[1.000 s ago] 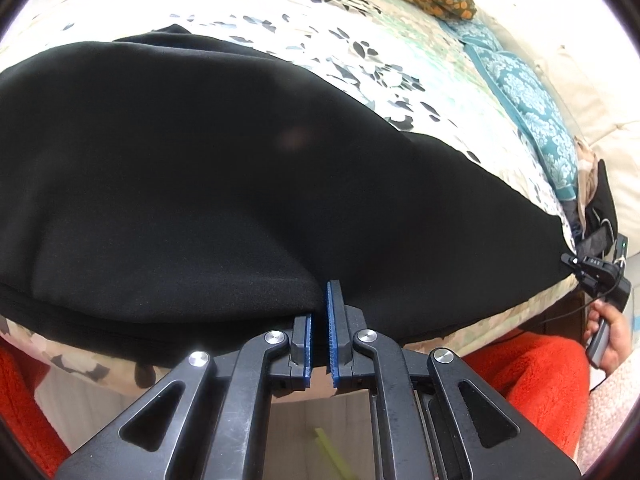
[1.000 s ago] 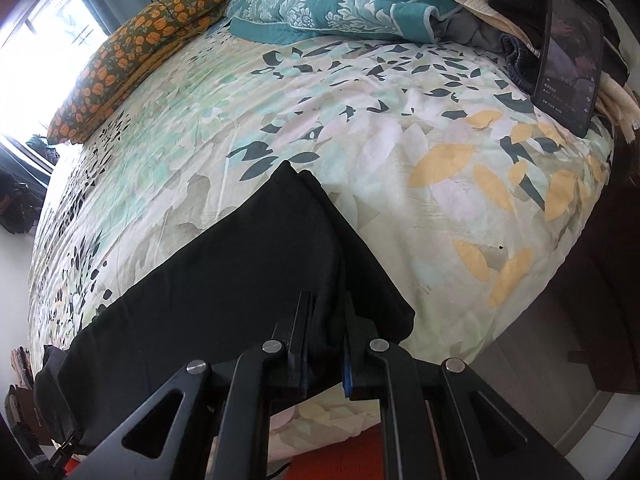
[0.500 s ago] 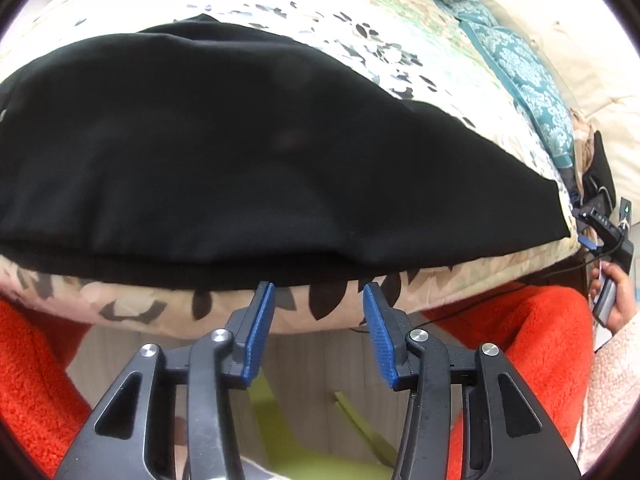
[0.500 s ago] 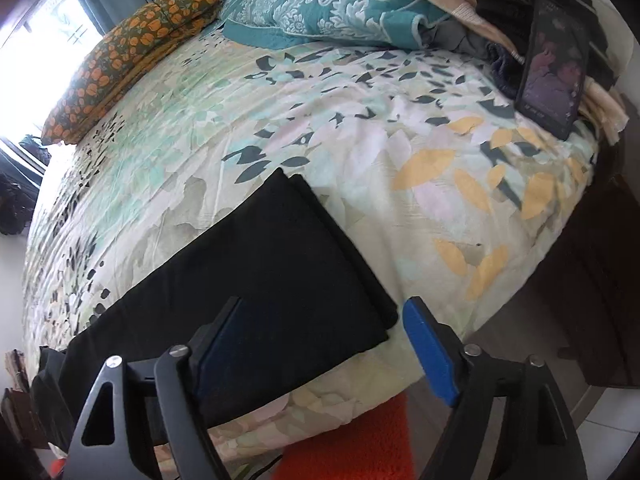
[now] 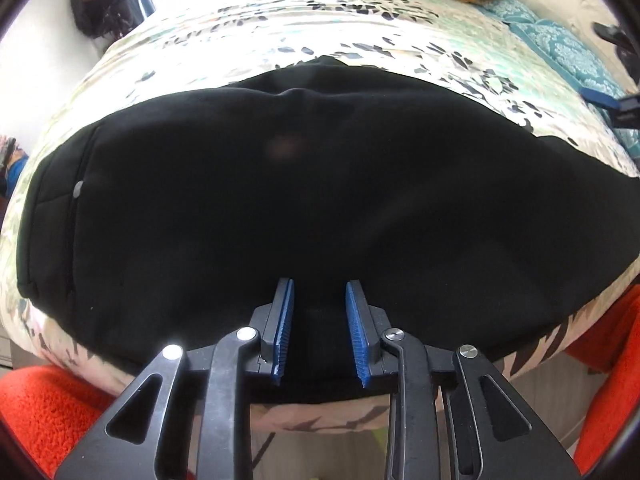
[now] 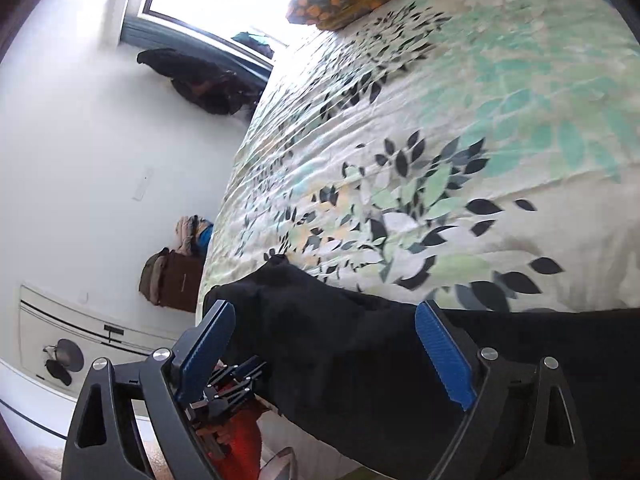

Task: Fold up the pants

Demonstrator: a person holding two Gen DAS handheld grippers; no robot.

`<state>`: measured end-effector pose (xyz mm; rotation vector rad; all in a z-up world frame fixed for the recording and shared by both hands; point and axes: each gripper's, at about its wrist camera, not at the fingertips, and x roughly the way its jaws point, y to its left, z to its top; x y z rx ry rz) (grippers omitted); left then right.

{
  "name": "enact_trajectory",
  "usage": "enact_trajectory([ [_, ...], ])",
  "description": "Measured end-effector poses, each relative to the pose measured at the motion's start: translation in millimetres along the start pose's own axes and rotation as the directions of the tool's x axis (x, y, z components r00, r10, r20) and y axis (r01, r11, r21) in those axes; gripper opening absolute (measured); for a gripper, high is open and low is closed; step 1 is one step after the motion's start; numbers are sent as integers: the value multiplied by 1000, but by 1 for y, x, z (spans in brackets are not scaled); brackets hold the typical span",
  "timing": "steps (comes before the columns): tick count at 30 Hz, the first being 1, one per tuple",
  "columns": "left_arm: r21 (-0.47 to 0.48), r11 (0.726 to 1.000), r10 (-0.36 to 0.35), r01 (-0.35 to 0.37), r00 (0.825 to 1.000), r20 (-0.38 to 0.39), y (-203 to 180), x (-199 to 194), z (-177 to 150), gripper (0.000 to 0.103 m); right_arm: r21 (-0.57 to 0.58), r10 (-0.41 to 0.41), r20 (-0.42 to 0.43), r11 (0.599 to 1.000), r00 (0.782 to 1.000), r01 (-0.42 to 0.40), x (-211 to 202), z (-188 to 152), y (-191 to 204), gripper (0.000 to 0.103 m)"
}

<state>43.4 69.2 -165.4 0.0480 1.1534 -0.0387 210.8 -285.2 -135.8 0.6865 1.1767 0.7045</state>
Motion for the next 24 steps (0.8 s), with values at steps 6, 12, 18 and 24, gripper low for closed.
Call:
enact_trajectory([
  [6,20,1000,8,-9,1000,4,-15,4,1,27,-43,-60,-218,998,974,52,149,46,12,91],
  [12,28,1000,-4,3,1000,3,-13,6,4,27,-38,165,-515,976,841,-214,237,48,46,91],
  [18,35,999,-4,4,1000,14,-13,7,2,27,-9,248,-612,947,751,-321,270,45,68,94],
  [24,48,999,-1,0,1000,17,-18,3,-4,27,-95,192,-424,962,885,-255,290,79,90,94],
])
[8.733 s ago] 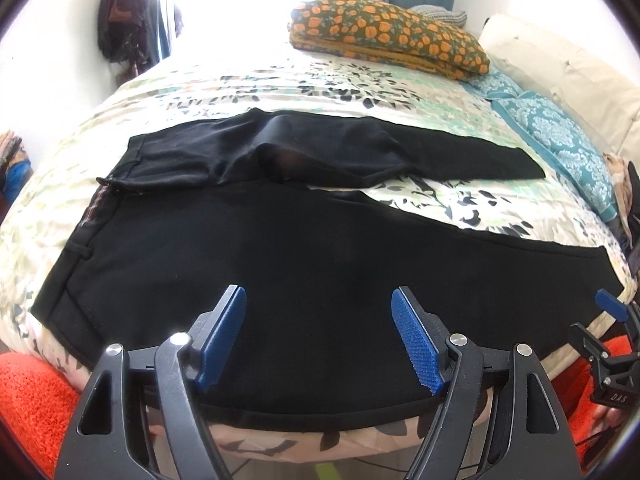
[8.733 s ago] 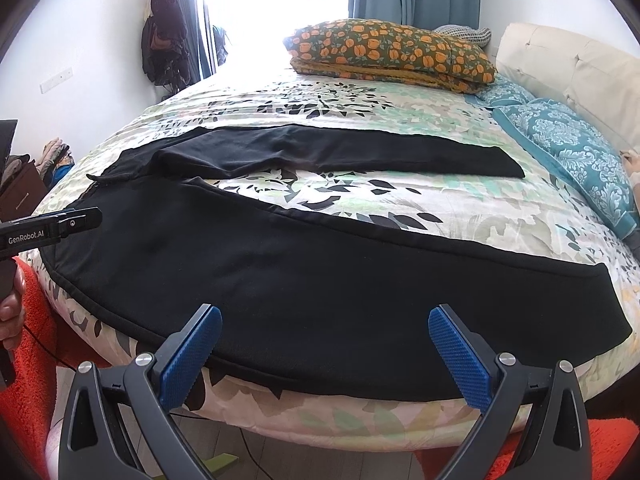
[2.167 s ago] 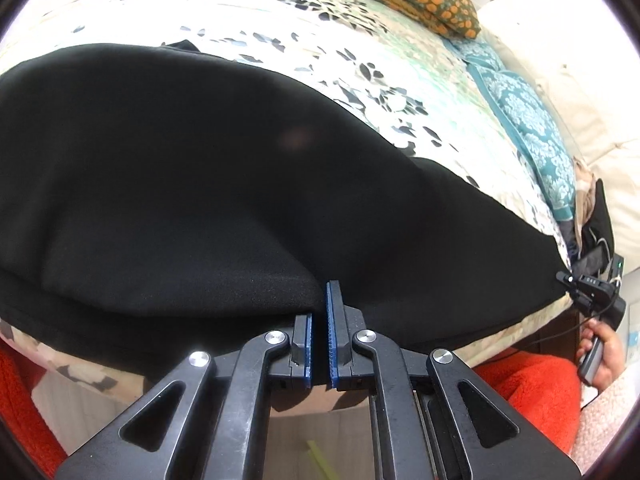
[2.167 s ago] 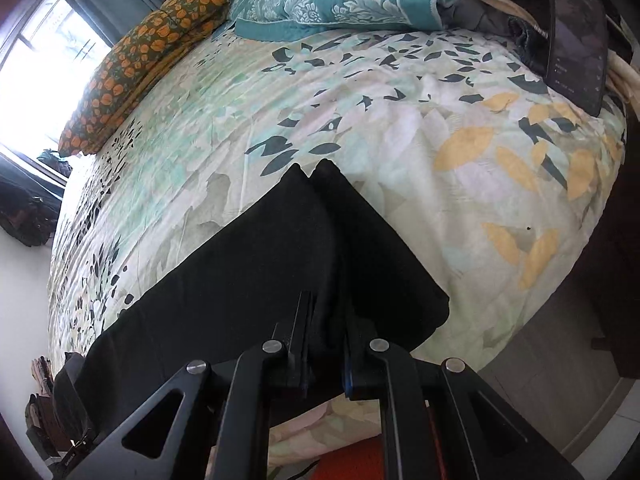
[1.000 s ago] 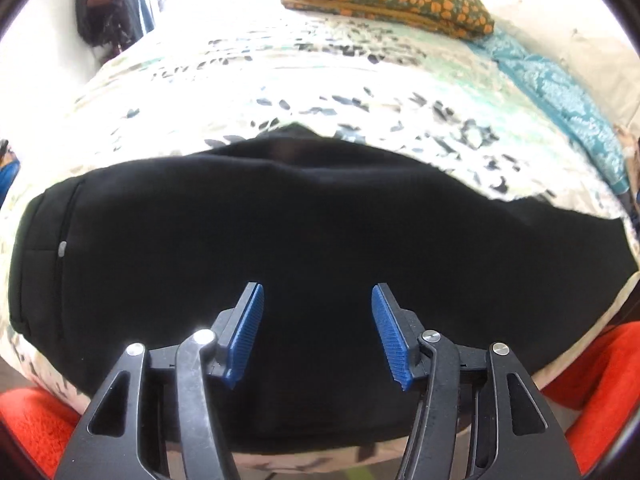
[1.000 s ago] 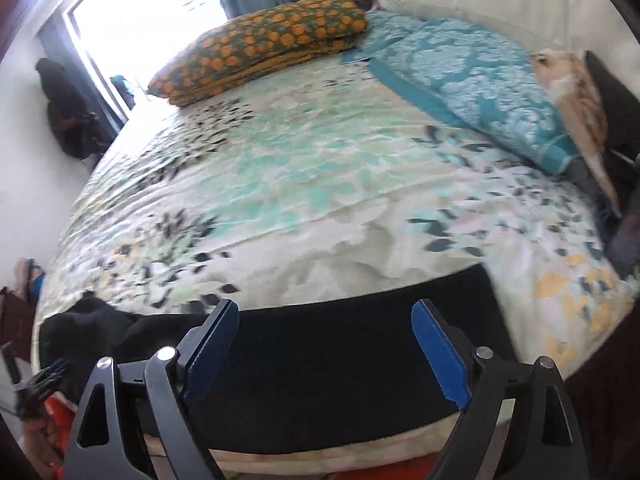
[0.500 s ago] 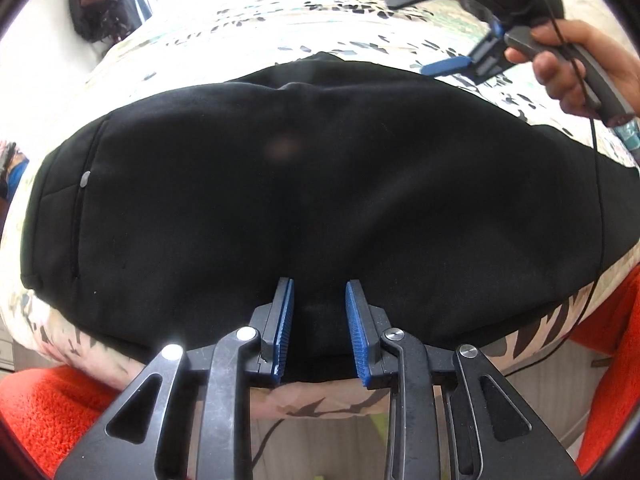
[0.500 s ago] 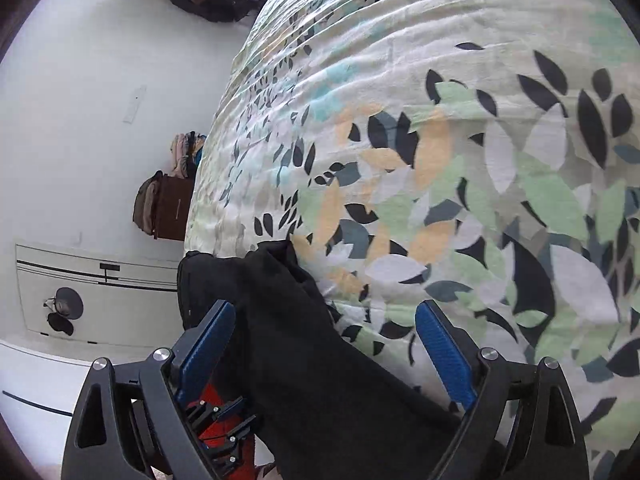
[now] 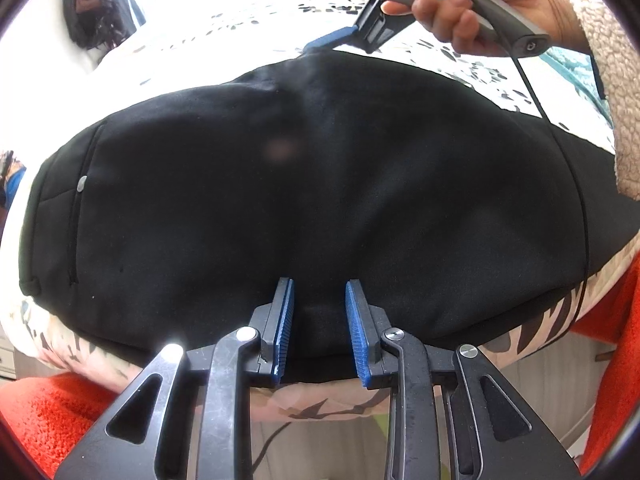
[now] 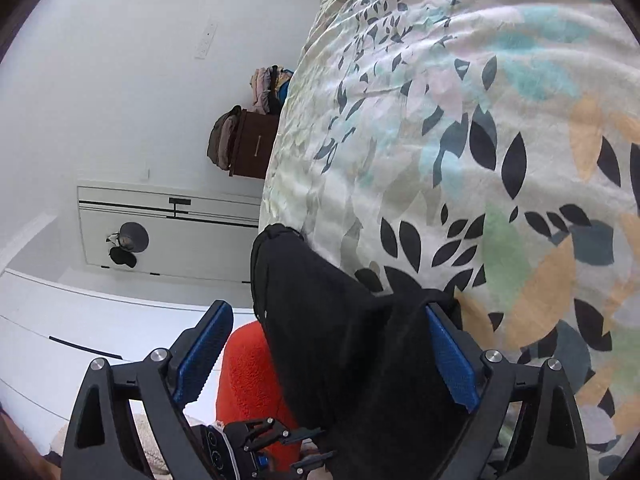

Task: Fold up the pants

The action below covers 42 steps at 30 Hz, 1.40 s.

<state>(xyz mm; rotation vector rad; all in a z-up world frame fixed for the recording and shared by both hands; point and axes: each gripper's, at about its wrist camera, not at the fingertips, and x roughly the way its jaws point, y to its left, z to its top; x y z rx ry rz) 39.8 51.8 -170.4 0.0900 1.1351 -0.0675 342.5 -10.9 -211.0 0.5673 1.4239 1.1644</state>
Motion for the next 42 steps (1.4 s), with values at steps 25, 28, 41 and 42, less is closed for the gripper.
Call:
enact_trajectory([
  [25,-223,950,241,-218,967,84,78,-44,11,53,101,-741,353,637,572,764,-119,-349,46,95],
  [28,-302,921,274,-247,960,52,114,-31,26,58,149,-759,382,614,528,775,-123,-323,41,95],
  [41,-395,876,296,-275,955,-7,132,-47,-11,51,-111,-818,304,478,488,871,-45,-350,58,103],
  [42,-387,886,291,-256,956,34,125,-53,-8,56,-84,-779,343,532,525,843,-55,-350,63,102],
])
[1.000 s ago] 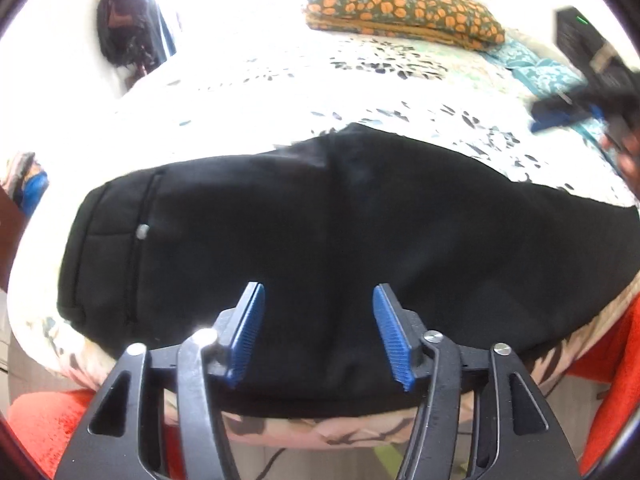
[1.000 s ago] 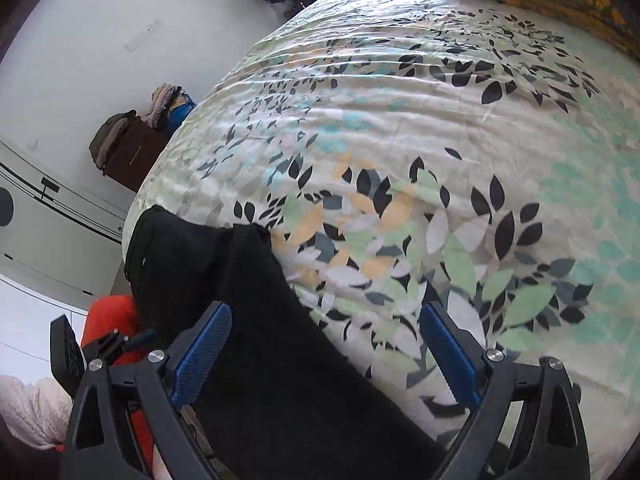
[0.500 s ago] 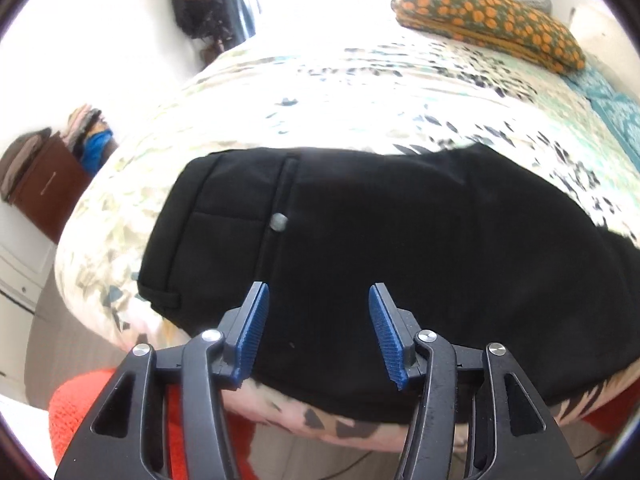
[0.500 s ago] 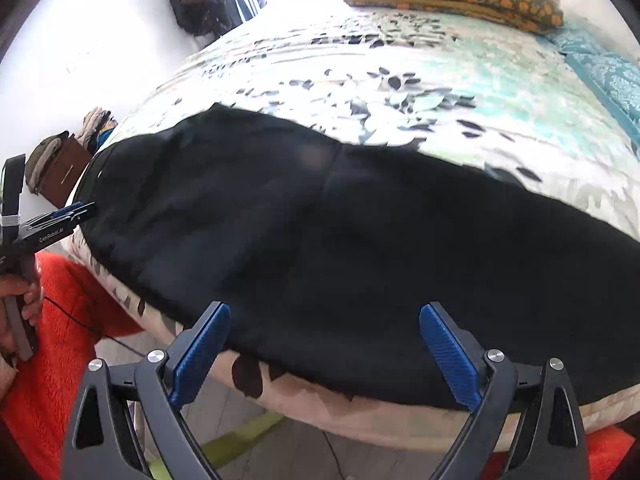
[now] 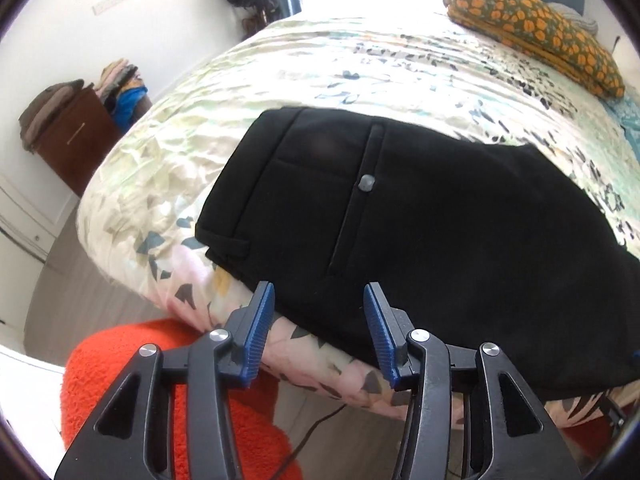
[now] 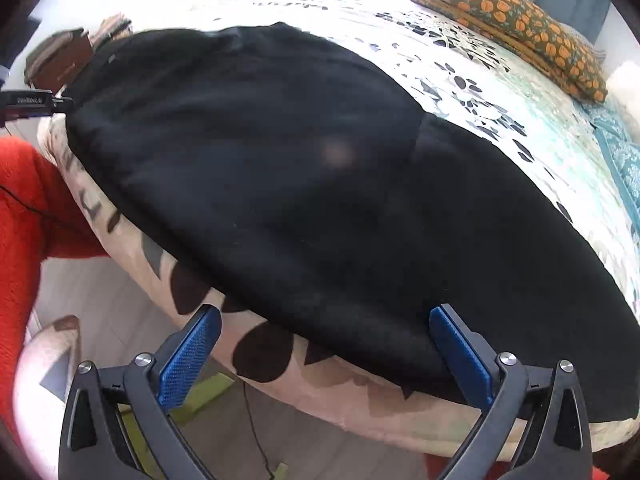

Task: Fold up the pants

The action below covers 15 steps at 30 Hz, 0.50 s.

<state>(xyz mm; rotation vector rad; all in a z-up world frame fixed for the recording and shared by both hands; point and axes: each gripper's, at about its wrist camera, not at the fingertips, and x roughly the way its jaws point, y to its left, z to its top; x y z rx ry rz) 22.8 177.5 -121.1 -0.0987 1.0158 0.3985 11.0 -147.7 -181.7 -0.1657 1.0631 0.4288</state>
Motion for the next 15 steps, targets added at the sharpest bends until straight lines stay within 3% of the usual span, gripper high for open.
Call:
enact_trajectory([
  [1,17,1000,-21,20,999,33,-8,-6,1,65,33,21,53,999,998,-22,-9,3,-4,102],
  [2,46,998,-40,38,997,59,-18,-10,2,67,45,13,102,999,995,-18,-15,6,-5,102],
  [6,188,979,-93,79,993,69,-67,-3,-1,67,52,-71,205,997,976,62,-28,15,-12,103],
  [11,279,956,-81,87,996,-31,-103,19,-23,67,161,-136,113,980,984,117,-6,15,-34,103],
  [15,328,943,-57,62,998,-23,-114,18,-32,67,184,-137,33,975,990,129,9,4,-39,103],
])
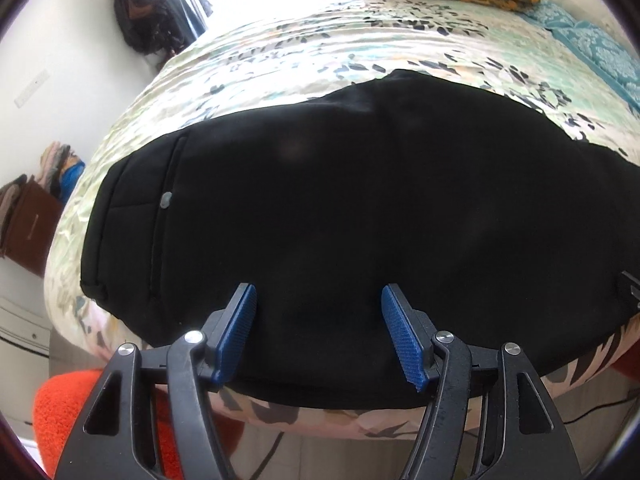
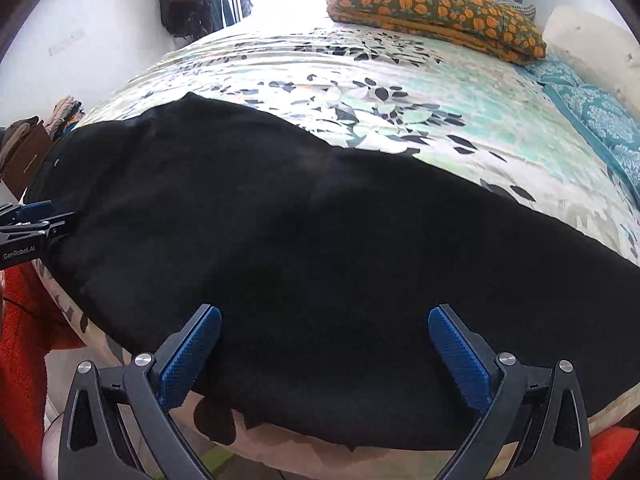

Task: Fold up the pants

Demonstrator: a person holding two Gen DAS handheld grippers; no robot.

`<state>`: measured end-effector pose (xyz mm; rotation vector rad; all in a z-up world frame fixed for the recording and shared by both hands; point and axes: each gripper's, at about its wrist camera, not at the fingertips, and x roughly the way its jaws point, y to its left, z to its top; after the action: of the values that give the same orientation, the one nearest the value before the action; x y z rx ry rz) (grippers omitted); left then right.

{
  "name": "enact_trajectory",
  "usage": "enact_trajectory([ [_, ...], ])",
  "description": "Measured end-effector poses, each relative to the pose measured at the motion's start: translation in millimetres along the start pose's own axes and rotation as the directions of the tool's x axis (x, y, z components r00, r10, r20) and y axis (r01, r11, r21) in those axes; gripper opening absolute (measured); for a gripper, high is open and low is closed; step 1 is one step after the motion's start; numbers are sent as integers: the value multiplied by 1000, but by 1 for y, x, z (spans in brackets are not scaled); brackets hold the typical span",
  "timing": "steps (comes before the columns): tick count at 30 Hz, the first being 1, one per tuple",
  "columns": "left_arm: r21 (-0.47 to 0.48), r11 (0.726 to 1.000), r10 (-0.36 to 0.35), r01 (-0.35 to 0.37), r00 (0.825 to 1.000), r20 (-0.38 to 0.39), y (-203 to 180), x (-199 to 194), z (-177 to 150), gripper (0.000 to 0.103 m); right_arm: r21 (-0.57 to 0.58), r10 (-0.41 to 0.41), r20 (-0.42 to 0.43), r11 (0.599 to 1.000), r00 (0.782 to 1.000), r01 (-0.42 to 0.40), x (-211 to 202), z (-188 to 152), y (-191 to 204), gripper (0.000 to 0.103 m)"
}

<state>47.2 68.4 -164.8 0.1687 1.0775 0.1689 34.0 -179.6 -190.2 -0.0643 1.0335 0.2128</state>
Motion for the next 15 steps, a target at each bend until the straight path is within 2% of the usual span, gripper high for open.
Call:
enact_trajectory([
  [15,19,999,28,-27,999,-19,-4,5,0,69,-2,9,21,1000,1000,-9,6,-9,-3,103],
])
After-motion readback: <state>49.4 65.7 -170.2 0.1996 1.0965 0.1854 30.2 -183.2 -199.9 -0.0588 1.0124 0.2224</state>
